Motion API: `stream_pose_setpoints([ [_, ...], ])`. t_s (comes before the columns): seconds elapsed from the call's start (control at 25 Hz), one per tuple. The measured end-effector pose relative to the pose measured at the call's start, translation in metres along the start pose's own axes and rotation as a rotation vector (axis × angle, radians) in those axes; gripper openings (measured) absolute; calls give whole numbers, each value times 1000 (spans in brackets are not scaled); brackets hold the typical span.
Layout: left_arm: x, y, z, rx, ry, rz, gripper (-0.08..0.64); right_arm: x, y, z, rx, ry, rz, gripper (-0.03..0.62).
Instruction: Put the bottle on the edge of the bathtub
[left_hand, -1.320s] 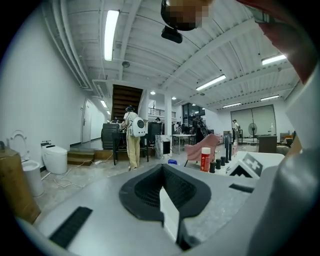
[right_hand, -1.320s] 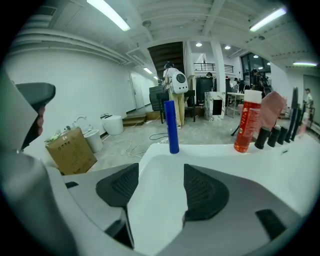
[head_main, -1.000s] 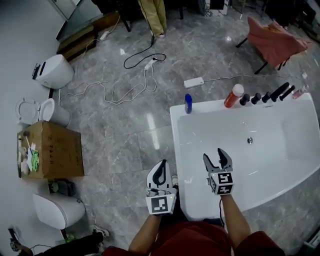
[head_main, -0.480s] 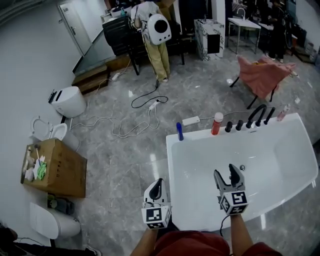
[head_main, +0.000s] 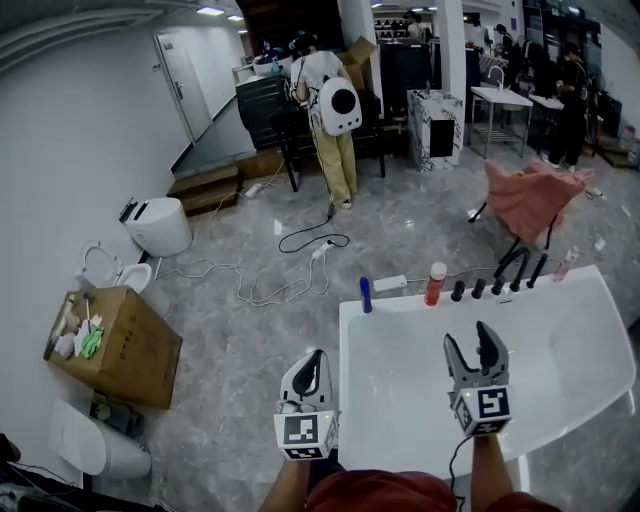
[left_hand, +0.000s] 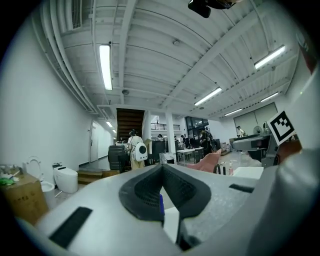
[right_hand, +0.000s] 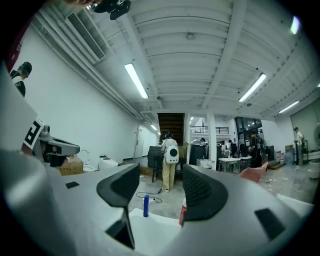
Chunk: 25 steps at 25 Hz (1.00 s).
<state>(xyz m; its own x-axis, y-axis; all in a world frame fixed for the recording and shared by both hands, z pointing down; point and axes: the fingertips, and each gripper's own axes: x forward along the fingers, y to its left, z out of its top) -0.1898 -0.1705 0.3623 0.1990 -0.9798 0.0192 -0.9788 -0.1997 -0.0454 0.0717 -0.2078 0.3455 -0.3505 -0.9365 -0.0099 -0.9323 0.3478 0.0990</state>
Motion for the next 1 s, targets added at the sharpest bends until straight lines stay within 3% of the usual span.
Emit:
stream_pose_setpoints([
  [0.16, -7, 2, 9, 0, -34, 14, 3, -3, 2, 11, -7, -36, 3, 265],
  [0.28, -10, 2, 8, 7, -38, 26, 4, -7, -6, 19, -11, -82, -60, 110],
  [0.44, -13, 4, 6, 8, -41, 41, 3, -10, -8, 19, 1, -99, -76, 0],
  [1.0, -30, -1, 14, 5, -70, 56, 3, -14, 8, 12, -4, -78, -40, -2],
])
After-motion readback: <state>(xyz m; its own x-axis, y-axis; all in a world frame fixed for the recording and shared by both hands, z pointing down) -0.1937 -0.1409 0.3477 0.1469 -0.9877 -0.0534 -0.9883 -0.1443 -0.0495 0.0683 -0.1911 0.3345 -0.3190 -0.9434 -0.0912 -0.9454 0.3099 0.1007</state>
